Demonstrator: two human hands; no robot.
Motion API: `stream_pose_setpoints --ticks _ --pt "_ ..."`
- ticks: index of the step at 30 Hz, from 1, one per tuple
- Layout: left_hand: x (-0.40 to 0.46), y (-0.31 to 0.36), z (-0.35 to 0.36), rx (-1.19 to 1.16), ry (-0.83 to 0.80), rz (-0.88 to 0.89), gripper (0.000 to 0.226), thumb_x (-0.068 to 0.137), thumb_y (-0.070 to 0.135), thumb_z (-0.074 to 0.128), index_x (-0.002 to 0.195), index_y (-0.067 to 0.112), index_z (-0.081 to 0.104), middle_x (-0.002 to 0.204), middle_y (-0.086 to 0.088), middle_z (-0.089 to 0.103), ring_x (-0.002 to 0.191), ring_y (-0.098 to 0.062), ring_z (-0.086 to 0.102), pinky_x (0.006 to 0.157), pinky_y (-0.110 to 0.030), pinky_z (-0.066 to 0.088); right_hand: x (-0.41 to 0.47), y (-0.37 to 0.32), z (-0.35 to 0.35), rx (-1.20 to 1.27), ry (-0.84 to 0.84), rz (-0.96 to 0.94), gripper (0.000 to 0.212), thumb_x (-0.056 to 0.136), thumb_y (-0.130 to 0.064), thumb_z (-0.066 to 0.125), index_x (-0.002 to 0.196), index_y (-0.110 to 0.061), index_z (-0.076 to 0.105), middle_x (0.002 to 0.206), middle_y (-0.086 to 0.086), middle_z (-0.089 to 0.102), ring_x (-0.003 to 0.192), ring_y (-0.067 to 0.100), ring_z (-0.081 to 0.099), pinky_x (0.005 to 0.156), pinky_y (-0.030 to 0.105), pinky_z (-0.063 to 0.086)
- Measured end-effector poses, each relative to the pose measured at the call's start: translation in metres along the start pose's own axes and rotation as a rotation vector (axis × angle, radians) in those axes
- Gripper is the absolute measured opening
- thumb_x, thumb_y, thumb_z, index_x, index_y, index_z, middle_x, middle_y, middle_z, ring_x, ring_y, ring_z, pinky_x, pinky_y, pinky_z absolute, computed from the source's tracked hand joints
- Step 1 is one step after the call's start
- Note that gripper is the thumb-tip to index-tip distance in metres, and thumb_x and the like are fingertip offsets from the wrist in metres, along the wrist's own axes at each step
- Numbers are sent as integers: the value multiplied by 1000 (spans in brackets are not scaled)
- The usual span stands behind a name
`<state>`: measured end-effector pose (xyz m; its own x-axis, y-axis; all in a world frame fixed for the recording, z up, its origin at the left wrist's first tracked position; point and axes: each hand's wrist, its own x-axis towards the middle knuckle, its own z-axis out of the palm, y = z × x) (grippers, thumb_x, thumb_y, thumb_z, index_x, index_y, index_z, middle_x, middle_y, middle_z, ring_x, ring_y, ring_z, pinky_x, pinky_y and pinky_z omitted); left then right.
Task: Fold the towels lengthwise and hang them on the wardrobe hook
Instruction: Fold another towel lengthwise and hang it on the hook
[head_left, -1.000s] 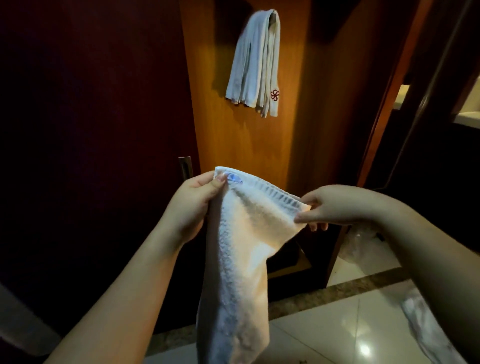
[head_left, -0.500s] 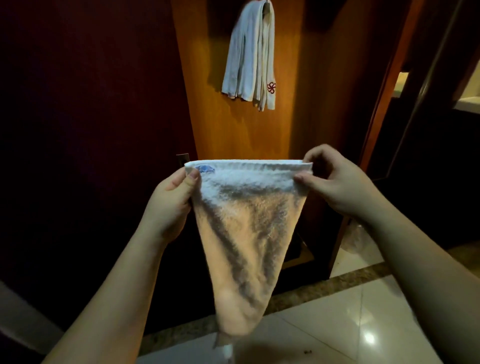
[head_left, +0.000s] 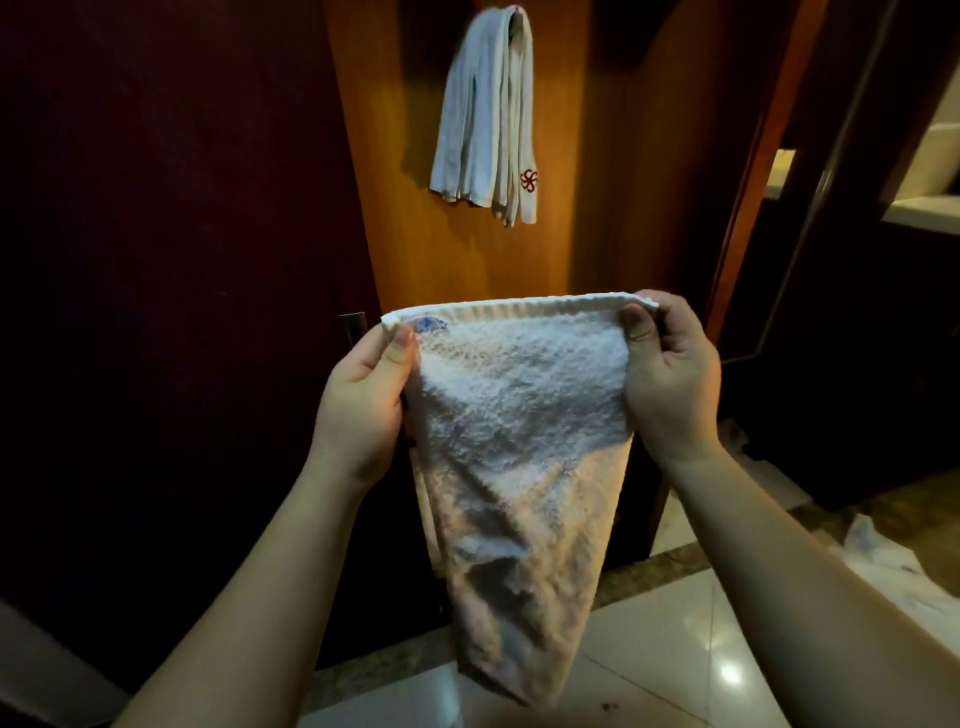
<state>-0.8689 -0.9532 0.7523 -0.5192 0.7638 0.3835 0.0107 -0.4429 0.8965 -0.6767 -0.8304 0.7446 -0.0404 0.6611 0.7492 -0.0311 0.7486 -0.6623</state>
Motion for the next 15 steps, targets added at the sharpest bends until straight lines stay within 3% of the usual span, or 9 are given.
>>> stream_pose_setpoints --ticks 5,8,13,15 --pt "2 5 10 -71 8 -3 27 90 31 51 102 14 68 92 -4 76 87 -18 72 77 -31 57 -1 -2 -3 66 36 27 11 99 -33 59 90 -39 59 80 -23 65 73 -4 59 64 16 44" --pt "1 6 14 -83 -7 -21 28 90 30 51 103 10 66 87 -3 76 81 -16 71 72 -29 57 -1 -6 -10 101 -31 149 12 92 -44 64 92 -32 63 75 -13 67 70 3 63 60 20 48" --pt "-3 7 14 -84 -74 -29 29 90 30 50 103 10 67 90 -6 76 82 -18 72 72 -29 58 -1 -5 -32 601 -499 652 75 48 -51 94 107 -11 71 104 11 76 93 25 74 73 31 59" --pt "-5 7 14 -90 -94 -43 28 89 29 50 98 11 69 87 -6 76 79 -17 72 70 -28 58 0 -1 -38 639 -621 738 80 44 -49 97 109 -9 71 110 15 74 97 27 73 75 32 59"
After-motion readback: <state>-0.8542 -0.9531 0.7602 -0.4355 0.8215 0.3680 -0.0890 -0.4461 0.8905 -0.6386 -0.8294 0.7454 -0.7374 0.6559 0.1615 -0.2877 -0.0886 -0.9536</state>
